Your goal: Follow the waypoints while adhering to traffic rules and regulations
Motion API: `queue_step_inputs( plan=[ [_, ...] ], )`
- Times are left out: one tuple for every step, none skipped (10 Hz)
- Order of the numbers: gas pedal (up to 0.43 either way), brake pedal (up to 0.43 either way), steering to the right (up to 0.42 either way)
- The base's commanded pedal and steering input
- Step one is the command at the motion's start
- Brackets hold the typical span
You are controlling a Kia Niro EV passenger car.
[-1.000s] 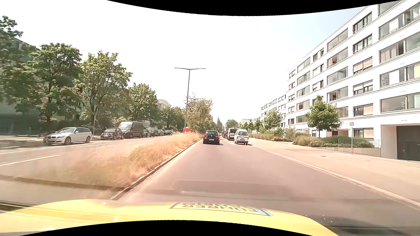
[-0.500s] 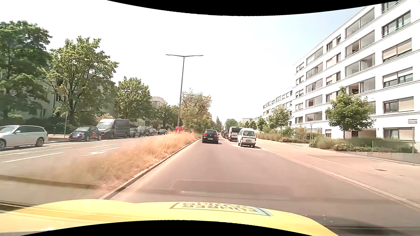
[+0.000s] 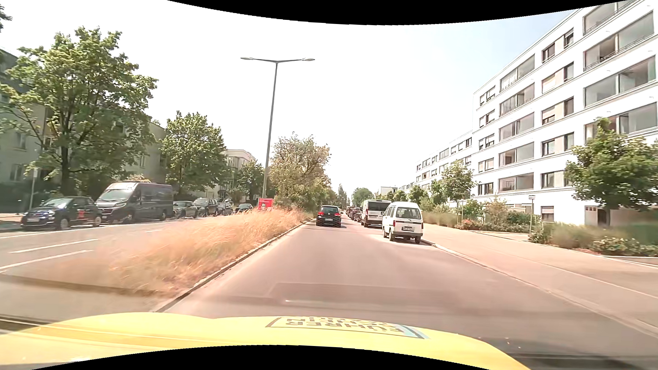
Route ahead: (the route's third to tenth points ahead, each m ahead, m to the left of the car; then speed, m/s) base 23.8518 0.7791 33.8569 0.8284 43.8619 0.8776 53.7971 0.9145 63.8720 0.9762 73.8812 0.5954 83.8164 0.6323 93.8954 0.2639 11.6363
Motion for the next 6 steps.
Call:
queue_step_inputs(
  plan=[
    [0.157,0.0,0.0],
    [0.157,0.0,0.0],
    [0.157,0.0,0.0],
    [0.157,0.0,0.0],
    [0.157,0.0,0.0],
    [0.157,0.0,0.0]
  ],
)
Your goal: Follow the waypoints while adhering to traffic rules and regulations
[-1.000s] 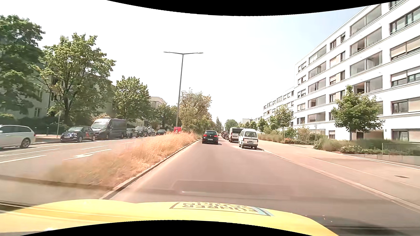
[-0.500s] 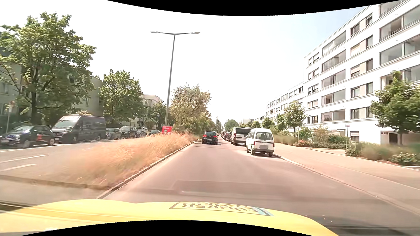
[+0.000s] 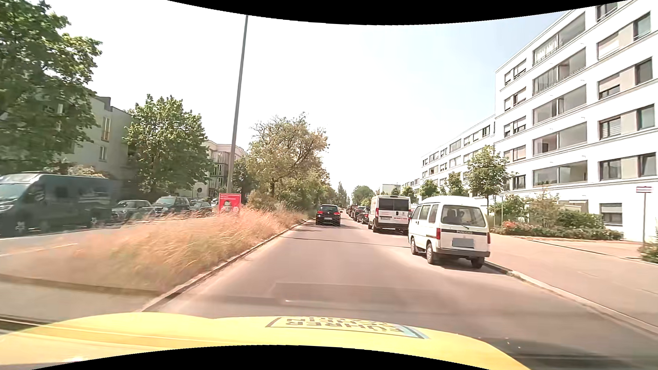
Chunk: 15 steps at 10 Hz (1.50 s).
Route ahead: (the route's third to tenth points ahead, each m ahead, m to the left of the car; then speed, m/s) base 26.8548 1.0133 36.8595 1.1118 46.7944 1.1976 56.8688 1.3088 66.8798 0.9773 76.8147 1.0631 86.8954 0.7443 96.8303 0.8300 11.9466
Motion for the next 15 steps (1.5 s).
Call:
queue_step_inputs(
  plan=[
    [0.157,0.0,0.0],
    [0.157,0.0,0.0],
    [0.157,0.0,0.0],
    [0.157,0.0,0.0],
    [0.15,0.0,0.0],
    [0.15,0.0,0.0],
    [0.138,0.0,-0.001],
    [0.138,0.0,0.0],
    [0.138,0.0,-0.001],
    [0.138,0.0,0.0],
    [0.138,0.0,-0.001],
    [0.138,0.0,0.0],
    [0.138,0.0,0.0],
    [0.138,0.0,-0.001],
    [0.138,0.0,0.0]
  ],
)
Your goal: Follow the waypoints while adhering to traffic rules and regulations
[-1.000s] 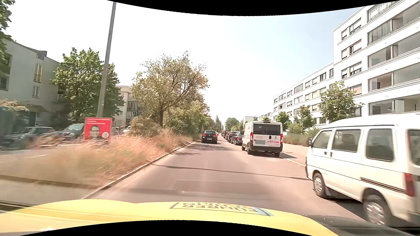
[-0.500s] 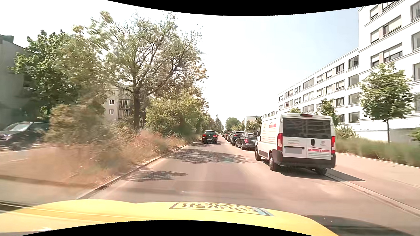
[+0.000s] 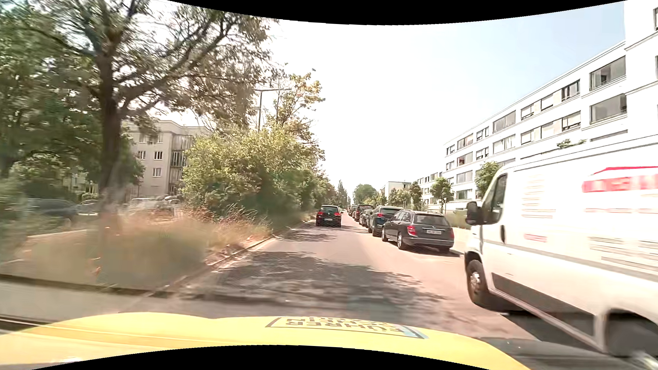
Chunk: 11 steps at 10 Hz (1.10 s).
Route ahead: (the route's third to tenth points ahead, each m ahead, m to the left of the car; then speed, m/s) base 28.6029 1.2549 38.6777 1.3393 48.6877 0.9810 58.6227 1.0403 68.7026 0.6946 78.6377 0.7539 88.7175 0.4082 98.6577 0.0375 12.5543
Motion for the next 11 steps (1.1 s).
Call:
queue_step_inputs(
  plan=[
    [0.138,0.0,-0.001],
    [0.138,0.0,-0.001],
    [0.138,0.0,0.0],
    [0.13,0.0,0.0],
    [0.13,0.0,0.0],
    [0.13,0.0,0.0],
    [0.13,0.0,0.0],
    [0.13,0.0,0.0],
    [0.13,0.0,0.0],
    [0.118,0.0,0.0],
    [0.11,0.0,0.0]
  ],
)
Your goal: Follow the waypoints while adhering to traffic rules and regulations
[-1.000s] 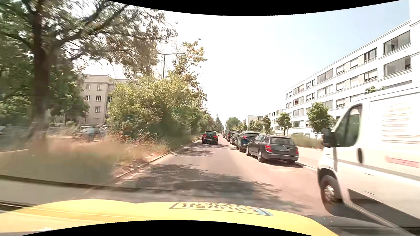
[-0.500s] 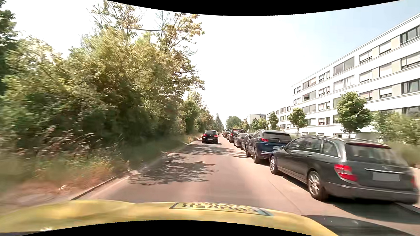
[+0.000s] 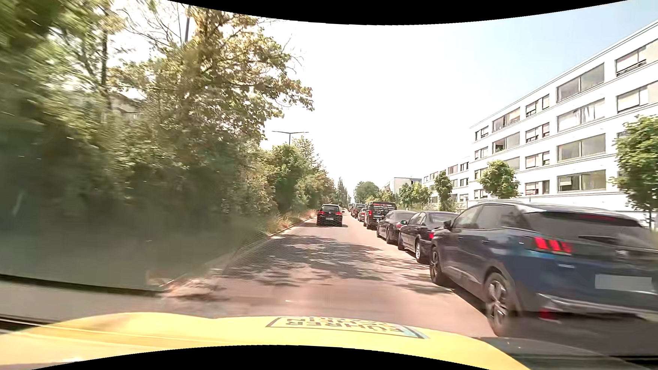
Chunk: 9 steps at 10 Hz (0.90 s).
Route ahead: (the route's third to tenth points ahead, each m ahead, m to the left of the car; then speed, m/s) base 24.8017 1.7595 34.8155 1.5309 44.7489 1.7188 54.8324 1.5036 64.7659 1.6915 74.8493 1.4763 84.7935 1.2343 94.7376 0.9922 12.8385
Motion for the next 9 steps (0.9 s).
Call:
queue_step_inputs(
  plan=[
    [0.11,0.0,0.0],
    [0.098,0.0,0.0],
    [0.098,0.0,0.0],
    [0.098,0.0,0.0],
    [0.098,0.0,0.0],
    [0.098,0.0,0.0],
    [0.087,0.0,0.0],
    [0.079,0.0,0.0],
    [0.079,0.0,0.0]
  ],
)
